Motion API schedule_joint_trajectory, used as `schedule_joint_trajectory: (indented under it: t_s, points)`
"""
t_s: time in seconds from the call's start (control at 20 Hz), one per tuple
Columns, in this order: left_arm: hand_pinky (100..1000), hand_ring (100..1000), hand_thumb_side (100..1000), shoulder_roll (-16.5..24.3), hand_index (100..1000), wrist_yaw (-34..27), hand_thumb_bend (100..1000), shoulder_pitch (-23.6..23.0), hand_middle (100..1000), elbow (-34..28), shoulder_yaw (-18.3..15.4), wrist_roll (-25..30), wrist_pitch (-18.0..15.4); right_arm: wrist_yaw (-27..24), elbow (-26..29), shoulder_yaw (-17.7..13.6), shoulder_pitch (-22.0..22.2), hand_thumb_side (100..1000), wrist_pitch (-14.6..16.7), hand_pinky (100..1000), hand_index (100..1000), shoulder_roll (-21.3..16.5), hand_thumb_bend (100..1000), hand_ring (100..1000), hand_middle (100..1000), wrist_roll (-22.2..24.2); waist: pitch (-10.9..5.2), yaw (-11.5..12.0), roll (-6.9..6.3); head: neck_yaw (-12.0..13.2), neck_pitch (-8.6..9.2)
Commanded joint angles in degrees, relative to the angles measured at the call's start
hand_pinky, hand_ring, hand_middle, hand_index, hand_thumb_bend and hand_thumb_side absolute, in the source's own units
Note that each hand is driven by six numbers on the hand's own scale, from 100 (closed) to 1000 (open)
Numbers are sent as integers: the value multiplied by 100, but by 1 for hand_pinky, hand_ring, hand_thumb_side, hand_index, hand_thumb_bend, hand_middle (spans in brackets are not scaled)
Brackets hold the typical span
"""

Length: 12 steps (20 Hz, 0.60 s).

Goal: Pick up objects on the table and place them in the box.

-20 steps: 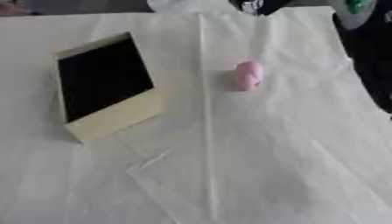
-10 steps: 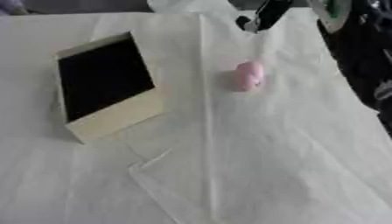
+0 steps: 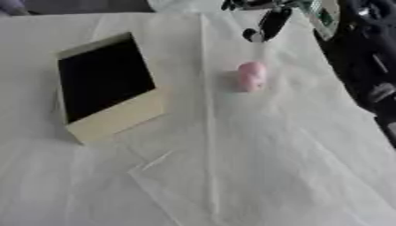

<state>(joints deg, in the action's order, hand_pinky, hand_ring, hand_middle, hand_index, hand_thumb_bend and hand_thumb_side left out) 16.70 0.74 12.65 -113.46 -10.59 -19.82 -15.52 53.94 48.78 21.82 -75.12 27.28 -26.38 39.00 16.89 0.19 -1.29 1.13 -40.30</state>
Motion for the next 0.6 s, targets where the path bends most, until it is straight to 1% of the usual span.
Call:
schedule_joint_trajectory:
  t_s: [0.05, 0.25, 0.35, 0.45, 0.6]
  points:
    - [703, 709, 741, 119, 828, -6, 100, 38, 721, -113, -27, 19, 1, -104, 32, 68, -61, 100, 679, 925, 1000, -268, 112, 902, 880, 549, -153, -17, 8, 42, -42]
    - [703, 709, 738, 133, 827, 3, 100, 33, 720, -113, -30, 26, 5, -426, 134, 170, 65, 100, 742, 936, 1000, -463, 100, 912, 888, 681, -170, -44, 19, 75, -55]
    - [703, 708, 732, 135, 827, 8, 100, 28, 720, -113, -30, 35, 6, -575, 240, 210, 125, 100, 705, 940, 1000, -569, 117, 920, 895, 775, -177, -57, 24, 86, -65]
    - [702, 707, 730, 134, 826, 13, 100, 20, 720, -113, -31, 48, 10, -688, 367, 242, 190, 199, 650, 940, 1000, -660, 152, 920, 892, 847, -181, -66, 28, 91, -68]
    - [702, 706, 728, 131, 826, 13, 100, 15, 719, -113, -30, 65, 15, -809, 553, 287, 295, 333, 568, 933, 1000, -747, 173, 908, 881, 845, -185, -74, 27, 97, -83]
